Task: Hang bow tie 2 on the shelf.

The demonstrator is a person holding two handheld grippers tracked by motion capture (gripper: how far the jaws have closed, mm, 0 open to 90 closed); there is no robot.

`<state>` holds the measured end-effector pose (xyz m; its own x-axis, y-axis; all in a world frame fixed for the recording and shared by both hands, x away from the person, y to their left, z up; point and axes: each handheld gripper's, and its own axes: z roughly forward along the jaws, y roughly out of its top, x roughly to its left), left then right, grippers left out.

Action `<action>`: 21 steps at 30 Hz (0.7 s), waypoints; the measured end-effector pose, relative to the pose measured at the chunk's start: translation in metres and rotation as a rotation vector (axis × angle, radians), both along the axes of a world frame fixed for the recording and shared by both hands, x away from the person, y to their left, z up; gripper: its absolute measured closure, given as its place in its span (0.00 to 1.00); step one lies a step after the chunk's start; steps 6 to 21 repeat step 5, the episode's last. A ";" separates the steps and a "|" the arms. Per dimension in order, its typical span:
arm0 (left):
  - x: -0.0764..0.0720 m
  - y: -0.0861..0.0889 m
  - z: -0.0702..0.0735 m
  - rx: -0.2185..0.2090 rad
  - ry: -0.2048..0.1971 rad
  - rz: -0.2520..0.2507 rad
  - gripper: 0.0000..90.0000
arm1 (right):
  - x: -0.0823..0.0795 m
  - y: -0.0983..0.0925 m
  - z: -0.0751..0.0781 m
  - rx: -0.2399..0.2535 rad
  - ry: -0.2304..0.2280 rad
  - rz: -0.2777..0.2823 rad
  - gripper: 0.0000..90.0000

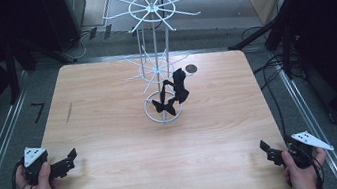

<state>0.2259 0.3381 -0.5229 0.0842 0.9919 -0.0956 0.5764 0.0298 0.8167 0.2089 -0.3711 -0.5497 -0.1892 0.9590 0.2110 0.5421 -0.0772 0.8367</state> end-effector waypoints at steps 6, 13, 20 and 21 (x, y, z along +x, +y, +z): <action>0.001 0.000 0.000 -0.006 -0.002 0.001 0.00 | 0.000 -0.001 -0.001 -0.010 0.013 -0.016 0.00; 0.001 0.000 0.000 -0.006 -0.002 0.001 0.00 | 0.000 -0.001 -0.001 -0.010 0.013 -0.016 0.00; 0.001 0.000 0.000 -0.006 -0.002 0.001 0.00 | 0.000 -0.001 -0.001 -0.010 0.013 -0.016 0.00; 0.001 0.000 0.000 -0.006 -0.002 0.001 0.00 | 0.000 -0.001 -0.001 -0.010 0.013 -0.016 0.00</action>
